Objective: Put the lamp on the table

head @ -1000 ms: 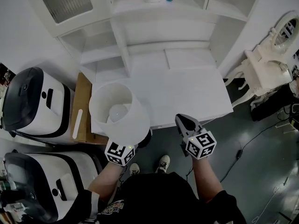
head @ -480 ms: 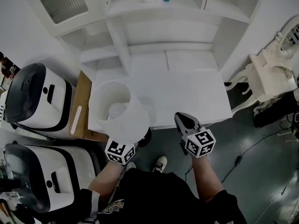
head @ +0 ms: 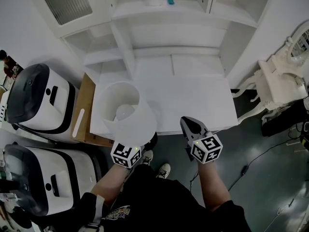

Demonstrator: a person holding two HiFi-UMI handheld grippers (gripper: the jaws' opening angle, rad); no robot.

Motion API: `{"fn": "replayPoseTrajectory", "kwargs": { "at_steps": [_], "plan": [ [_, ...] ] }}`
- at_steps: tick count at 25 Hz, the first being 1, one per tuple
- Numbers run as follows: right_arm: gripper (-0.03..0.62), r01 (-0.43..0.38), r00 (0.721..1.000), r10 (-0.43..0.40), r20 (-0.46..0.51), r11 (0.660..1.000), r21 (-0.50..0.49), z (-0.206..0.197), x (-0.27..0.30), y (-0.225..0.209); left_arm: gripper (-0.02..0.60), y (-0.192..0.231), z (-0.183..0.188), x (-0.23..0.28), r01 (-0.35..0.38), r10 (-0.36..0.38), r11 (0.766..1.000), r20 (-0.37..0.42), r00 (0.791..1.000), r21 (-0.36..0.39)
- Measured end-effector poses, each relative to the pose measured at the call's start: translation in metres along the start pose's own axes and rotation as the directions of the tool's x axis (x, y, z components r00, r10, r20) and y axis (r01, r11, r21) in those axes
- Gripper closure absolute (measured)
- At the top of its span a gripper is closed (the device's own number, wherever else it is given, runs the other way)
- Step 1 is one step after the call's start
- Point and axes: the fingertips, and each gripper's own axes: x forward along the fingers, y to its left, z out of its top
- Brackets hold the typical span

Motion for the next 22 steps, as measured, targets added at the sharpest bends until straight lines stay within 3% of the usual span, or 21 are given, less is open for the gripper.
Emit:
{"fn": "replayPoseTrajectory", "kwargs": {
  "at_steps": [15, 22],
  "plan": [
    [0.568, 0.059, 0.998, -0.059, -0.020, 0.998, -0.010, 0.007, 0.037, -0.033, 0.465, 0.030, 0.002, 0.055, 0.066, -0.066, 0.997, 0.003, 0.998, 0.038],
    [0.568, 0.050, 0.998, -0.051, -0.041, 0.999, -0.009, 0.004, 0.076, -0.056, 0.465, 0.060, 0.001, 0.092, 0.071, -0.071, 0.997, -0.006, 0.997, 0.034]
  ]
}}
